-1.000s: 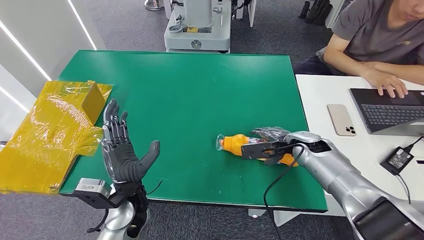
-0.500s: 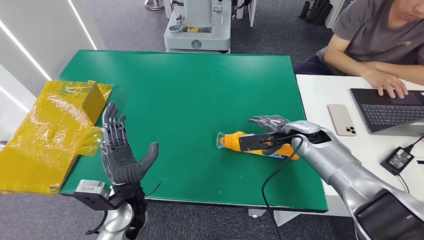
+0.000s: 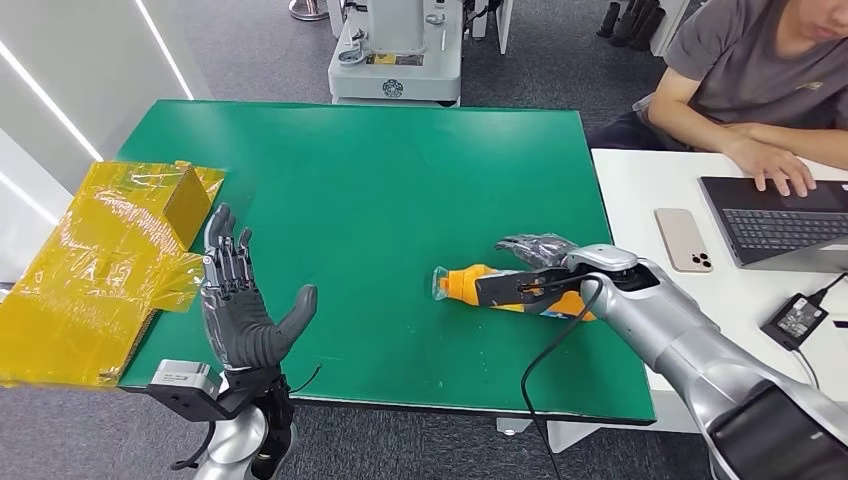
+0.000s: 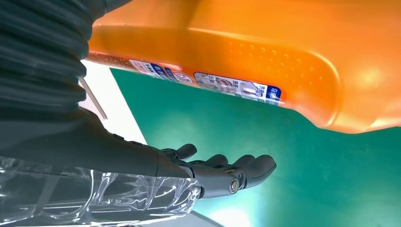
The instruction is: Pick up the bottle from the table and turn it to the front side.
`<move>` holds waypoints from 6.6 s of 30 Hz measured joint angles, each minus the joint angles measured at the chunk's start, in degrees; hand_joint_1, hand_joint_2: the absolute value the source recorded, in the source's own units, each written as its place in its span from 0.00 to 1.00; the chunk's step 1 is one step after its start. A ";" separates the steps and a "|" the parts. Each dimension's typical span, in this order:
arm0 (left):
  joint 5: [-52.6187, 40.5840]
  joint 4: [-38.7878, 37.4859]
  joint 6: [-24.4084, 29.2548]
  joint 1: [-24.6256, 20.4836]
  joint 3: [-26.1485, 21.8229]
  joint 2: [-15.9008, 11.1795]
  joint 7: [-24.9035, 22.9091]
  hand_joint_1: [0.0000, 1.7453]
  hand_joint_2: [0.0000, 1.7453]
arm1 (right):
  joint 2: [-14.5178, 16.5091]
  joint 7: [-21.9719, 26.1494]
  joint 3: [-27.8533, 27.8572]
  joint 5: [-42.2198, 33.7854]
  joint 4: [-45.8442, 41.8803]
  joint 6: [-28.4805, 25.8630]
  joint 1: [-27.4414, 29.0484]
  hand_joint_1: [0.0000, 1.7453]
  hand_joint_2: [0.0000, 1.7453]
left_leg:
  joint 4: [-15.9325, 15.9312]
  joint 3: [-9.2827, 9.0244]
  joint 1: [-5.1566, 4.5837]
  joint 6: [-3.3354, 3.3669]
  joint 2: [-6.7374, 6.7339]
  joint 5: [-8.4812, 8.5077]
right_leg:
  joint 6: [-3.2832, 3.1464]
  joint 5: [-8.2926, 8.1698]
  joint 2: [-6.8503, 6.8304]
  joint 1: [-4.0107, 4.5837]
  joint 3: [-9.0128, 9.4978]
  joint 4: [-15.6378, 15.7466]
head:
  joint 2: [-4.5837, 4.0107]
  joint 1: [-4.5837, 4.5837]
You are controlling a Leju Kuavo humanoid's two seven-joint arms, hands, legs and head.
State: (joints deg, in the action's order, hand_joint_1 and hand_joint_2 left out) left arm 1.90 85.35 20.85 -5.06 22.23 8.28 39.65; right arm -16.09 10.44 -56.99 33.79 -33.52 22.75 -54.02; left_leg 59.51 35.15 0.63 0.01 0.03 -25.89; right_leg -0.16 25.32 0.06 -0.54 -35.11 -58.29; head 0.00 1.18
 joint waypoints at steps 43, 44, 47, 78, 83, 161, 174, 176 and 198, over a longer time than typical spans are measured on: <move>-2.52 6.43 1.97 5.11 -1.65 0.44 -1.05 0.00 1.00 | -4.90 -2.34 -1.53 -1.56 -3.82 -6.32 5.87 1.00 1.00 | -0.02 0.11 0.00 0.04 0.17 -0.03 | 0.02 0.03 -0.12 0.00 -0.02 0.01 | 0.00 0.01; -2.58 6.55 2.00 5.22 -1.72 0.44 -1.02 0.00 1.00 | -4.60 -2.19 -1.46 -1.55 -3.71 -6.73 5.87 1.00 1.00 | -0.02 0.11 0.00 0.04 0.16 -0.03 | 0.02 0.03 -0.12 0.00 -0.02 0.01 | 0.00 0.00; -2.81 6.97 2.03 5.77 -1.79 0.45 -0.80 0.00 1.00 | -3.65 -1.59 -1.15 -1.37 -3.43 -8.86 5.92 1.00 1.00 | -0.02 0.11 0.00 0.04 0.16 -0.03 | 0.02 0.04 -0.12 0.00 -0.03 0.01 | 0.00 0.01; 0.48 2.40 -4.75 0.35 -1.77 1.44 -8.57 0.00 1.00 | 9.96 9.19 22.38 5.47 -24.46 -56.11 30.71 1.00 1.00 | -0.06 0.10 0.01 0.01 0.14 -0.05 | 0.02 0.09 -0.10 0.01 -0.08 0.01 | 0.00 0.01; 2.46 0.67 -7.66 -0.95 -1.62 1.32 -9.11 0.00 1.00 | 10.25 11.29 22.98 6.11 -25.75 -57.22 31.68 1.00 1.00 | -0.05 0.10 0.01 0.01 0.14 -0.05 | 0.02 0.09 -0.10 0.01 -0.09 0.02 | 0.00 0.01; 13.36 -7.65 -17.98 -8.92 2.90 2.31 -11.38 1.00 1.00 | 22.15 14.49 22.68 4.40 -17.00 -41.12 29.96 0.00 1.00 | -0.08 0.13 0.01 0.00 0.15 -0.05 | 0.02 0.10 -0.10 0.01 -0.12 0.00 | 0.00 0.01; 10.79 -8.74 -14.48 -8.43 2.23 1.57 -9.85 1.00 1.00 | 21.16 19.35 25.34 -11.17 -40.33 -42.55 41.60 0.00 1.00 | -0.08 0.16 0.01 0.00 0.15 -0.06 | 0.00 0.15 -0.10 0.01 -0.16 0.01 | 0.00 0.01; 9.46 -9.38 -13.28 -9.08 1.76 1.37 -9.61 1.00 1.00 | 20.88 19.66 25.33 -11.25 -44.57 -44.98 43.31 0.00 1.00 | -0.09 0.16 0.01 0.00 0.15 -0.06 | 0.00 0.16 -0.10 0.01 -0.16 0.01 | 0.00 0.01; -17.87 -10.50 7.27 -16.55 -7.81 -8.00 -8.56 1.00 1.00 | 18.24 20.27 23.80 -15.02 -55.24 -47.06 48.50 0.00 1.00 | -0.11 0.15 0.02 -0.04 0.07 -0.03 | -0.03 0.14 -0.05 0.02 -0.16 -0.03 | 0.00 0.00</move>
State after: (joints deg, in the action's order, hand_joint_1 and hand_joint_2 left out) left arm -15.97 74.86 28.12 -21.60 14.42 0.29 31.09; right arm 2.16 30.71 -33.19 18.77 -88.76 -24.32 -5.51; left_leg 59.40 35.30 0.65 -0.03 0.10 -25.91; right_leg -0.19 25.46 0.01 -0.52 -35.27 -58.32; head 0.00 1.18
